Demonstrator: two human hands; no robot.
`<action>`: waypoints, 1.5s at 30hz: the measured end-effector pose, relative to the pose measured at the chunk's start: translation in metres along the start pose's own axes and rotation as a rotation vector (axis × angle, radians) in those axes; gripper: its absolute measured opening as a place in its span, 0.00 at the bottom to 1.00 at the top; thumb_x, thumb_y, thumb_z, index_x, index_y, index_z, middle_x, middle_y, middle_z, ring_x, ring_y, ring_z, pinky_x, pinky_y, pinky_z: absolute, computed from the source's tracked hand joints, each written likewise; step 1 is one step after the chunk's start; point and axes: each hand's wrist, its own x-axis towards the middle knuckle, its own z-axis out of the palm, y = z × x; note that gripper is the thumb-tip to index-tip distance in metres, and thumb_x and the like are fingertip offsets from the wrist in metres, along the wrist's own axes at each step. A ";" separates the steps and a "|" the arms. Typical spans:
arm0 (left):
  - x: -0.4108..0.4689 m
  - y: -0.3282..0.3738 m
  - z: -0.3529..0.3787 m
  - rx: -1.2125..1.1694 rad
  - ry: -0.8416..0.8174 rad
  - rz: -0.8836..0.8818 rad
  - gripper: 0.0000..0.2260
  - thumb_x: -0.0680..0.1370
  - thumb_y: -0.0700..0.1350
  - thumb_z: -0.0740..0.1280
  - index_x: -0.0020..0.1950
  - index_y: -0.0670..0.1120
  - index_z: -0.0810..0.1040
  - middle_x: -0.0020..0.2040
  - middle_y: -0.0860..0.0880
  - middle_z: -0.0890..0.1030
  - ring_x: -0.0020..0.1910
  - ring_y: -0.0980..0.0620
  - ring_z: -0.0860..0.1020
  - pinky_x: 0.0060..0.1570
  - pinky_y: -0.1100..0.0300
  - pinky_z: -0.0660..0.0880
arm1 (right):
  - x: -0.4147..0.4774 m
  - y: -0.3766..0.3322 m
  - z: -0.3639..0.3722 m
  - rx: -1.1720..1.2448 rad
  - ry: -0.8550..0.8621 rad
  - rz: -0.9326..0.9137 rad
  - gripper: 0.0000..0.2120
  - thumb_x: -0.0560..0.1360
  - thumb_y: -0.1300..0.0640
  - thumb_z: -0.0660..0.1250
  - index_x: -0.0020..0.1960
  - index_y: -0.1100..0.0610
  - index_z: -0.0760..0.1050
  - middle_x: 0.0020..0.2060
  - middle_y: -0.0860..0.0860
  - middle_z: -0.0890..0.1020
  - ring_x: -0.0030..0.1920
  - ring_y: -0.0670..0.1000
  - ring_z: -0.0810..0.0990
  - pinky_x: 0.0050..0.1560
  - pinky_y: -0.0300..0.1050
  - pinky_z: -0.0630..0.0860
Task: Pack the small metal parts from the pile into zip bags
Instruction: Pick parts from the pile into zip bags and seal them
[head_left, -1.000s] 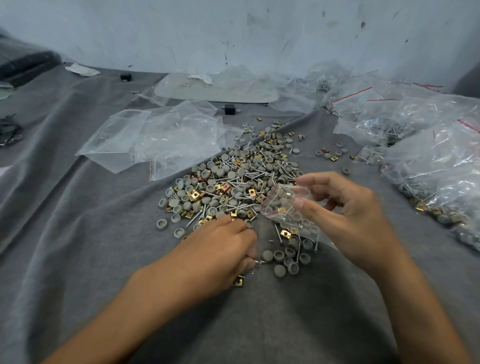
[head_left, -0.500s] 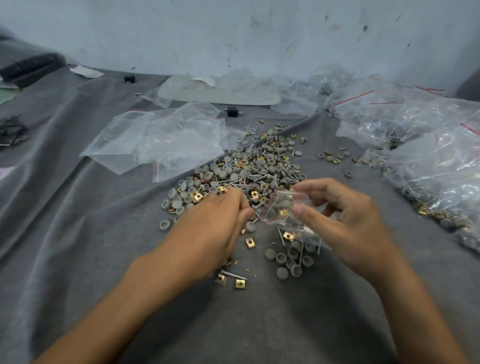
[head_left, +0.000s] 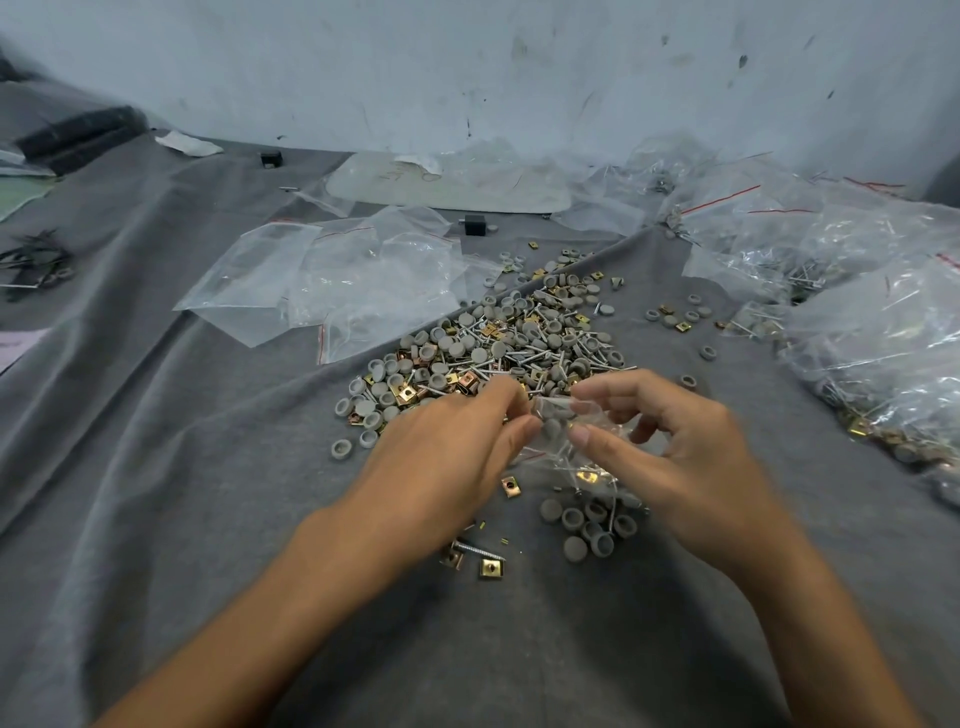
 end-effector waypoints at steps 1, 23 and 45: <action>0.000 0.000 0.000 0.013 0.010 0.009 0.09 0.82 0.62 0.53 0.53 0.59 0.67 0.35 0.58 0.75 0.37 0.57 0.74 0.36 0.55 0.66 | 0.000 0.000 0.000 0.000 -0.001 -0.002 0.13 0.74 0.50 0.76 0.56 0.40 0.81 0.49 0.40 0.84 0.53 0.45 0.81 0.49 0.42 0.72; -0.015 -0.002 -0.026 0.154 -0.594 -0.009 0.04 0.75 0.54 0.70 0.49 0.60 0.77 0.42 0.61 0.79 0.43 0.63 0.74 0.45 0.60 0.74 | 0.001 0.005 -0.003 0.031 0.067 0.034 0.11 0.74 0.48 0.75 0.55 0.39 0.81 0.49 0.42 0.85 0.49 0.47 0.81 0.48 0.54 0.79; -0.005 -0.001 -0.012 -0.167 -0.048 -0.040 0.02 0.84 0.56 0.55 0.55 0.59 0.64 0.37 0.59 0.76 0.36 0.61 0.73 0.33 0.57 0.64 | -0.002 -0.002 0.000 0.001 0.031 0.008 0.13 0.73 0.51 0.76 0.55 0.40 0.81 0.48 0.39 0.84 0.53 0.45 0.80 0.49 0.46 0.75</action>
